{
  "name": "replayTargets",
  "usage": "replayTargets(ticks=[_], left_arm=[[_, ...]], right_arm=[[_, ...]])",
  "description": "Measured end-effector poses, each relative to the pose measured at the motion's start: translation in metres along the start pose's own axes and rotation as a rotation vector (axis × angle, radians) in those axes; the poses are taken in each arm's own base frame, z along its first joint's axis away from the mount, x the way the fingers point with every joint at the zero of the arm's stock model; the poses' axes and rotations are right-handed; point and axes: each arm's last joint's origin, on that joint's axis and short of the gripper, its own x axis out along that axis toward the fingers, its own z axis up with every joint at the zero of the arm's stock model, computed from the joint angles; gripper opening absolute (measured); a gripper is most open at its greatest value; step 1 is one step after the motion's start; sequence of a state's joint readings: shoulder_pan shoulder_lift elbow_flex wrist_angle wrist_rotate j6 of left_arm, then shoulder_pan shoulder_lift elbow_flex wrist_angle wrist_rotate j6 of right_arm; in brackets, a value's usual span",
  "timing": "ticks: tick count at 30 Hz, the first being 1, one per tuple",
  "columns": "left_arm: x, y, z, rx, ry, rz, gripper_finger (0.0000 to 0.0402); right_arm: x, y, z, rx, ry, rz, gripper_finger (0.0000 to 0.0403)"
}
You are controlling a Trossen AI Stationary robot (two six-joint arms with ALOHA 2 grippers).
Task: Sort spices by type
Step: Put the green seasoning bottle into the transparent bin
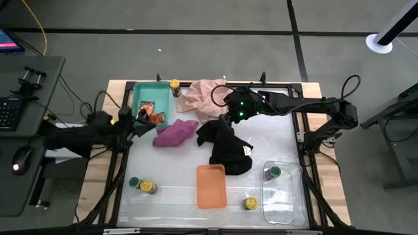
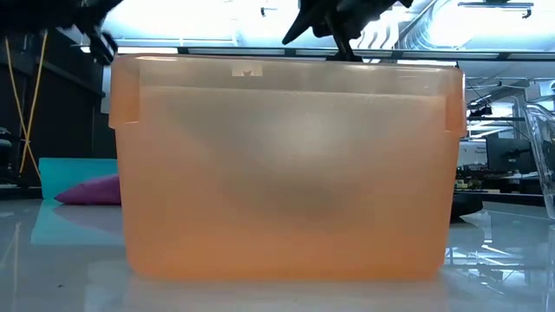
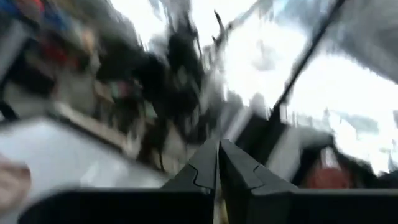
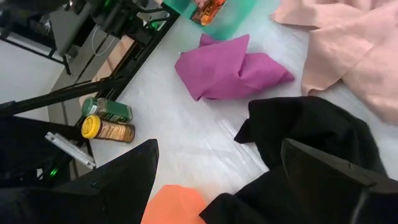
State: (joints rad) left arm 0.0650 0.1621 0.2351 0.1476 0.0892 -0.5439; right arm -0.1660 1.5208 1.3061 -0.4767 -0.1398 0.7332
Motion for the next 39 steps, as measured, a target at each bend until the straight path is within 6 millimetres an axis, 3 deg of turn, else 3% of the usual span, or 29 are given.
replayTargets(ticks=[6,9,12,15,21,26,29,32,39], left_arm=[[0.014,-0.030,0.038,0.089,0.698,0.071,0.0091],[0.011,-0.038,0.039,-0.002,1.021,0.048,0.0141],[0.008,-0.045,0.033,-0.174,1.208,0.050,0.0163],[0.009,-0.055,0.030,-0.228,1.236,0.031,0.0140],[0.026,-0.083,0.010,-0.210,1.300,-0.010,0.0013],[0.041,-0.114,-0.033,-0.057,1.473,0.050,0.0003],[0.043,-0.131,-0.049,0.029,1.585,0.123,0.0005],[0.040,-0.140,-0.050,0.087,1.685,0.240,0.0002],[0.041,-0.152,-0.041,0.015,1.595,0.279,0.0024]], right_arm=[[-0.001,-0.003,0.003,-0.004,-0.014,-0.015,0.0334],[0.000,-0.002,0.001,-0.047,-0.003,-0.018,0.0334],[0.000,-0.001,-0.003,-0.116,0.022,-0.030,0.0334],[0.000,-0.003,-0.007,-0.183,0.057,-0.054,0.0334],[-0.001,-0.008,-0.018,-0.291,0.143,-0.143,0.0334],[-0.001,-0.008,-0.024,-0.390,0.167,-0.196,0.0334],[-0.001,-0.006,-0.026,-0.416,0.171,-0.193,0.0334],[-0.001,-0.005,-0.025,-0.430,0.160,-0.185,0.0334],[0.000,-0.004,-0.024,-0.437,0.149,-0.177,0.0334]])
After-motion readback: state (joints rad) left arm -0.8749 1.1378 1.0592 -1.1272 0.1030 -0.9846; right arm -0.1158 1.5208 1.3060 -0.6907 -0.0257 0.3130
